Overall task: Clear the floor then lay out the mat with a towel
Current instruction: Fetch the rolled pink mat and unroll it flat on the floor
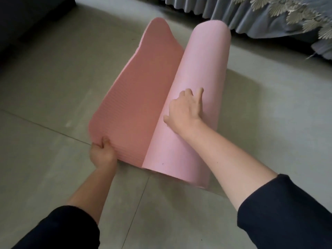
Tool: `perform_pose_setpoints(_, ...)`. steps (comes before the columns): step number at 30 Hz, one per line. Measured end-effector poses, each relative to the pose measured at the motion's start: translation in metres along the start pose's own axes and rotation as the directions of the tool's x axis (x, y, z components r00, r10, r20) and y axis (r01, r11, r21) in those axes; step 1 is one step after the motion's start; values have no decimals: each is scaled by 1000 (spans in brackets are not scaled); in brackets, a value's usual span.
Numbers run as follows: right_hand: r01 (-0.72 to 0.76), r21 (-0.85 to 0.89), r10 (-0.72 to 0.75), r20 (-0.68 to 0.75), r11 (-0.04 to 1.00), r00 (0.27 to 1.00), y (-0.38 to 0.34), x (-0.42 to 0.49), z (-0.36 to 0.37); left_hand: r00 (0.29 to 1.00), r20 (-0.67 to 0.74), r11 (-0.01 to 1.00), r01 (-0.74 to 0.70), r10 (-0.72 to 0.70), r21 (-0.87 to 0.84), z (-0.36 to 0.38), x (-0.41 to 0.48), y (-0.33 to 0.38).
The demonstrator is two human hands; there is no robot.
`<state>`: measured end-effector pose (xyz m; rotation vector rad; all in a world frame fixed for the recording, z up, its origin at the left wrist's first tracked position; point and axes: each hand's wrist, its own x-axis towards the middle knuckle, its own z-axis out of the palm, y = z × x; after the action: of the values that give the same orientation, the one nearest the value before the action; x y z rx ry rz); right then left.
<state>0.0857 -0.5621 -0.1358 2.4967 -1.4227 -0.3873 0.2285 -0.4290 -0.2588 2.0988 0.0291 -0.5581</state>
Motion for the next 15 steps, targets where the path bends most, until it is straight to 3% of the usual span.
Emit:
perform_pose_setpoints(3,47,177,-43,-27,983,999,-6,-9,6,993,-99,993,-48,59,110,-16,10,-10)
perform_pose_setpoints(5,143,203,-145,-5,969,989,-7,-19,9,987,-121,980,-85,108,178,-23,16,-14)
perform_pose_setpoints(7,146,236,-160,42,961,986,2,-26,15,977,-97,936,-150,190,317,-26,17,-13)
perform_pose_setpoints(9,67,275,-90,71,959,993,16,-31,20,913,103,762,-388,395,519,-18,4,-10)
perform_pose_setpoints(11,-18,293,-9,92,956,996,26,-33,23,700,471,463,-711,537,529,2,-17,-6)
perform_pose_setpoints(13,-72,247,39,135,966,990,35,-35,26,522,764,272,-852,379,447,25,-35,-5)
perform_pose_setpoints(15,-123,188,91,169,974,981,51,-43,35,459,883,207,-877,101,433,42,-44,-6)
